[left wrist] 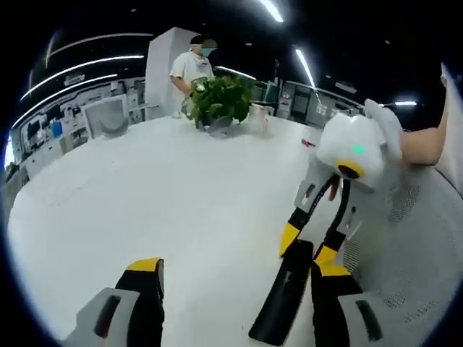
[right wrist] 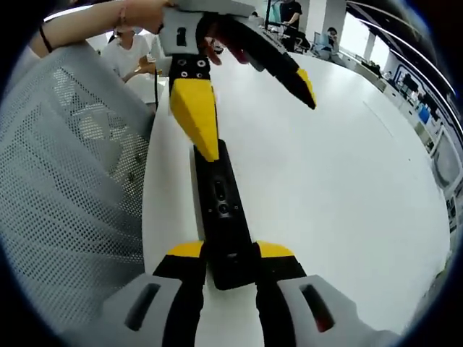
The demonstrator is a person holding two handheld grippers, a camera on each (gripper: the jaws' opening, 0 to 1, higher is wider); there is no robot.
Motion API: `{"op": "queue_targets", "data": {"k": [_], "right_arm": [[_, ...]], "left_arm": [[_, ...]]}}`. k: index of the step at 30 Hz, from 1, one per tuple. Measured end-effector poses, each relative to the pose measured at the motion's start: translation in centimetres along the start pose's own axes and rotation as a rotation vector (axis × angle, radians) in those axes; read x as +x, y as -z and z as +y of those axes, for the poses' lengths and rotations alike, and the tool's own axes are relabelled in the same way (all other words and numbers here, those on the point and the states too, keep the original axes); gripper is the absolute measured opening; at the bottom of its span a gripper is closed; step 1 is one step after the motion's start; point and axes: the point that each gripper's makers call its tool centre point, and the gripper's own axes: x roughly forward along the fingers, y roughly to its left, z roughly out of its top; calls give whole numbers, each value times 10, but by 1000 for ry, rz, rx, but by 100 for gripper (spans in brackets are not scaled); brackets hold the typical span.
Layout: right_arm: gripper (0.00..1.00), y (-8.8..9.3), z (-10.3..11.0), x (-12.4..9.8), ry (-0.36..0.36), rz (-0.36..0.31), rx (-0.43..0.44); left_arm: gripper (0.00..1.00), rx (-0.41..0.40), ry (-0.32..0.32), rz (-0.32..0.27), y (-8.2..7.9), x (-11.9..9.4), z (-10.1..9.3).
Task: Press the specified remote control buttons in sequence, fully releasing each button before pressing the next.
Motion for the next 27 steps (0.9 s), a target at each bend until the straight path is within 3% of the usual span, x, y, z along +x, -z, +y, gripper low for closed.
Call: {"op": "queue_targets", "data": {"k": [1, 7, 9, 17, 22, 27], "right_arm": [[26, 0, 0, 0, 0, 1, 0], [26, 0, 0, 0, -1, 3, 2], [26, 1, 0, 0, -1, 1, 3], [26, 1, 0, 0, -1, 0, 5], [26, 1, 0, -1, -1, 0, 8], [26, 1, 0, -1, -1, -2, 13]], "left_arm": [[99, -19, -16, -32, -7, -2, 3], [100, -143, -82, -265, -58, -19, 23], [100, -146, -121, -297, -64, -21, 28], [100, -166, -115, -362, -80, -23, 23], [100, -42, -161, -281, -70, -17, 22], [100, -63, -136, -301, -76, -15, 13]]}}
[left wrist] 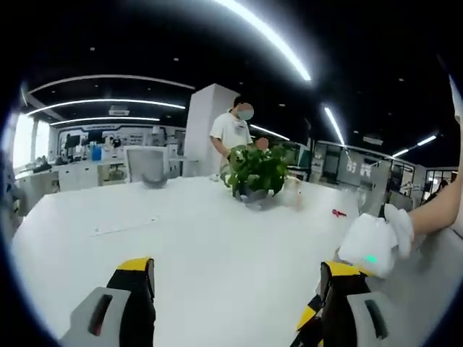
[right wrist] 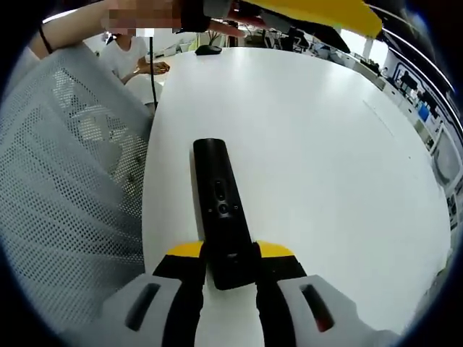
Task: Press the specified remote control buttons in sequence, fully releasing each button before pressing the next.
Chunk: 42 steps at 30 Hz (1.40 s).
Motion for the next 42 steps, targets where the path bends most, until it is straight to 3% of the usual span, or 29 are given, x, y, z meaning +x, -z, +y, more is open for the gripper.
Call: {"op": "queue_targets", "data": {"k": [4, 8, 12, 21, 29, 42], "right_arm": [[26, 0, 0, 0, -1, 1, 1], [26, -1, 0, 0, 0, 7, 0], [26, -1, 0, 0, -1, 7, 1], [26, -1, 1, 0, 0, 11, 1], [26, 0, 1, 0, 0, 13, 0], [26, 0, 1, 0, -1, 7, 4]], "left_arm": [[100, 28, -29, -5, -7, -2, -4], [100, 38, -23, -31, -17, -6, -13], [100, 54, -27, -21, -19, -15, -18], [100, 45, -54, 36, -9, -27, -9], [100, -43, -26, -13, -24, -38, -17], [100, 17, -75, -71, -53, -67, -26]]}}
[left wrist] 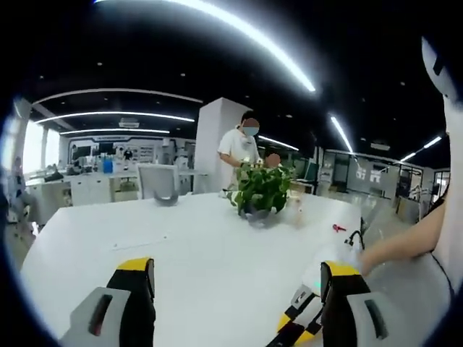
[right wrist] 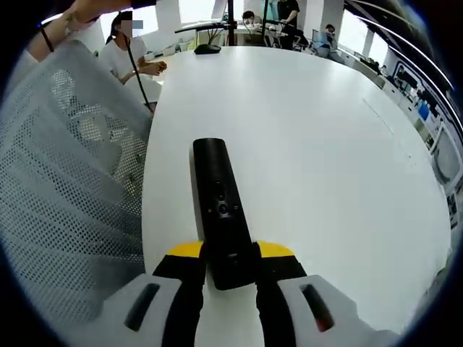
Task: Press the specified remote control buttons in sequence, fully releasing each button before pressing the next.
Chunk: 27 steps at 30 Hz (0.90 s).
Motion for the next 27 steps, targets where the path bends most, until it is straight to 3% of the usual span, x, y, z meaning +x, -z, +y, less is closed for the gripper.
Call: {"op": "queue_targets", "data": {"k": [6, 27], "right_arm": [[26, 0, 0, 0, 0, -1, 1], [26, 0, -1, 1, 0, -3, 2]], "left_arm": [[100, -20, -27, -45, -9, -15, 2], [100, -63, -123, -21, 15, -62, 3]]}}
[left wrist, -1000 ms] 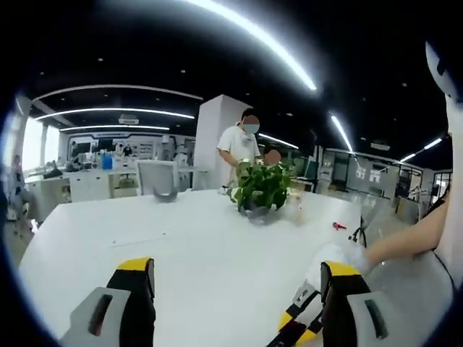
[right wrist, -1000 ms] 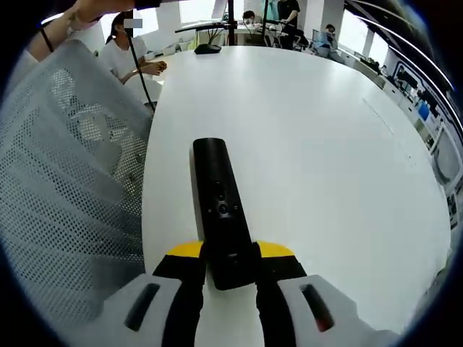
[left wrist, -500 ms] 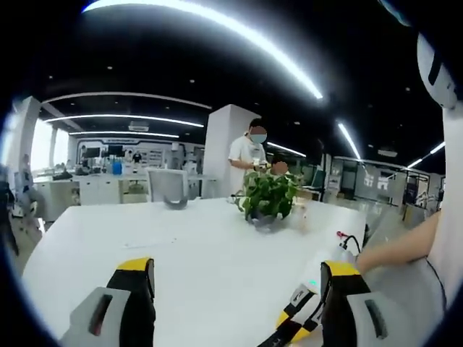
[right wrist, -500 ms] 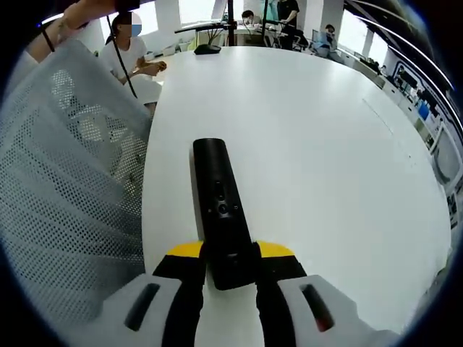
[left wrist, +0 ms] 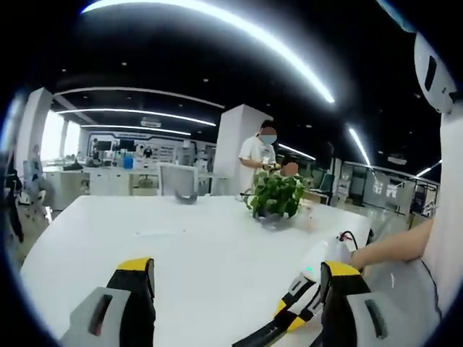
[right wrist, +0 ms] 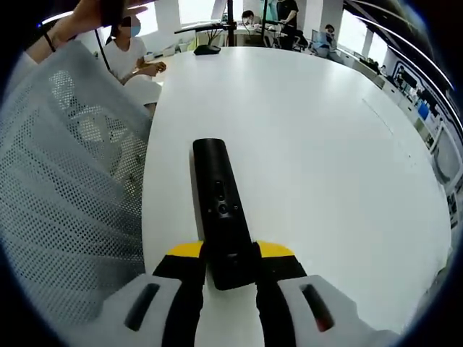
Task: Press the specified remote control buttons in sequence, fully releasing each button before pressing the next.
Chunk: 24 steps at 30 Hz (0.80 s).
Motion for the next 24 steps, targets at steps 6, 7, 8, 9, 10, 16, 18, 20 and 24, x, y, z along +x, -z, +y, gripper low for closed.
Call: {"op": "queue_targets", "data": {"k": [6, 7, 8, 9, 10, 16, 18, 20, 24], "right_arm": [[26, 0, 0, 0, 0, 1, -1], [26, 0, 0, 0, 0, 0, -1], [26, 0, 0, 0, 0, -1, -1], [26, 0, 0, 0, -1, -1, -1], [26, 0, 0, 0, -1, -2, -1], [26, 0, 0, 0, -1, -4, 1], [26, 0, 0, 0, 0, -6, 2], [26, 0, 0, 0, 1, -7, 2], [26, 0, 0, 0, 1, -8, 2]], "left_arm": [[100, 35, -22, -43, -7, -10, 0], [100, 17, -29, -77, -12, -12, 0], [100, 8, -25, -84, -13, -14, -1], [100, -7, -23, -99, -15, -16, -2], [100, -10, -22, -103, -15, -17, -1], [100, 2, -39, -64, -1, -19, 0], [100, -30, -41, -74, 0, -19, 1], [100, -44, -46, -84, -1, -19, 1], [100, 20, -43, -34, 6, -15, -3]]}}
